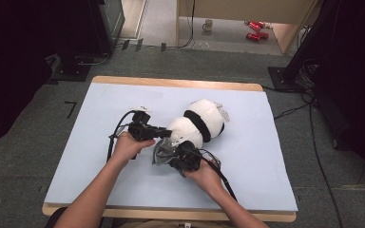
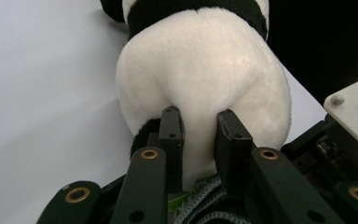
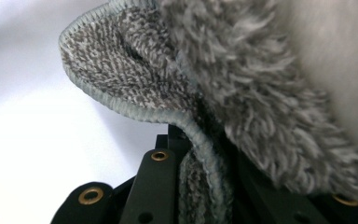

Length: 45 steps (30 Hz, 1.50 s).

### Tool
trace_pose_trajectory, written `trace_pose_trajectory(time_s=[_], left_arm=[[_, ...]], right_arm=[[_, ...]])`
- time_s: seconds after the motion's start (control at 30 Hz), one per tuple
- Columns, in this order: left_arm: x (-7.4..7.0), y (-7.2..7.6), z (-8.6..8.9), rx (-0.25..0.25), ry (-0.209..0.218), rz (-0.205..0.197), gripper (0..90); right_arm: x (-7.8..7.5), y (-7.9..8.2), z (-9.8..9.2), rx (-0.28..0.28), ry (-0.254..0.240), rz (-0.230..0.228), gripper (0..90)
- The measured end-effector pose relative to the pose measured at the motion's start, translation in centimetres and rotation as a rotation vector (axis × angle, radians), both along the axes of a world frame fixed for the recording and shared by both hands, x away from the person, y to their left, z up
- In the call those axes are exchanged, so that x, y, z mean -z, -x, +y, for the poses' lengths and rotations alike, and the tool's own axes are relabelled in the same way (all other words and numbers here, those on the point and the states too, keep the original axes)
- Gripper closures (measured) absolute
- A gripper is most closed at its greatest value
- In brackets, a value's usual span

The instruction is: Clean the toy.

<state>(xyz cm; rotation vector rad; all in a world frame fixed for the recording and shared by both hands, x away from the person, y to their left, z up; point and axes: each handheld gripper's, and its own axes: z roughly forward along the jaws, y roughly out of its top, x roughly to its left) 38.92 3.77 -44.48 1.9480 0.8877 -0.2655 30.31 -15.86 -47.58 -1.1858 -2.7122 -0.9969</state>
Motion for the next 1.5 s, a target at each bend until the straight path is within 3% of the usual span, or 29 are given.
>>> trace_pose_trajectory(time_s=[0.1, 0.2, 0.3, 0.4, 0.5, 0.57, 0.8, 0.93, 1.1, 1.5], left_arm=[[0.0, 0.1, 0.0, -0.007, -0.016, -0.028, 75.3], [0.1, 0.0, 0.2, -0.014, -0.008, -0.015, 75.4], [0.1, 0.0, 0.2, -0.013, -0.008, -0.016, 75.4], [0.0, 0.1, 0.1, -0.013, -0.005, -0.011, 75.3], [0.0, 0.1, 0.1, -0.014, 0.001, -0.004, 75.2], [0.0, 0.2, 0.0, -0.015, 0.001, 0.0, 75.3], [-0.1, 0.3, -0.2, -0.003, 0.003, 0.012, 75.3], [-0.1, 0.4, -0.3, -0.003, -0.012, 0.009, 75.5], [0.0, 0.4, -0.2, -0.008, -0.013, 0.016, 75.6], [0.2, 0.3, -0.1, -0.004, -0.03, 0.026, 75.5]], right_arm=[[-0.8, -0.1, 0.0, -0.03, -0.04, 0.068, 82.4], [-2.4, 0.0, -0.1, -0.041, -0.082, 0.054, 82.4], [-5.3, 0.4, -0.4, -0.046, -0.14, 0.002, 82.3], [-7.6, 0.8, -0.8, -0.036, -0.166, -0.059, 82.3], [-9.2, 0.8, -1.3, -0.014, -0.162, -0.142, 82.2], [-9.6, 0.7, -1.7, 0.006, -0.151, -0.173, 82.2], [-9.5, 0.0, -2.9, 0.09, -0.1, -0.263, 82.1], [-7.9, -0.2, -2.7, 0.107, -0.006, -0.3, 82.1], [-6.6, -0.5, -3.2, 0.114, -0.069, -0.288, 82.1], [-5.1, 0.2, -2.6, 0.082, -0.09, -0.315, 82.1]])
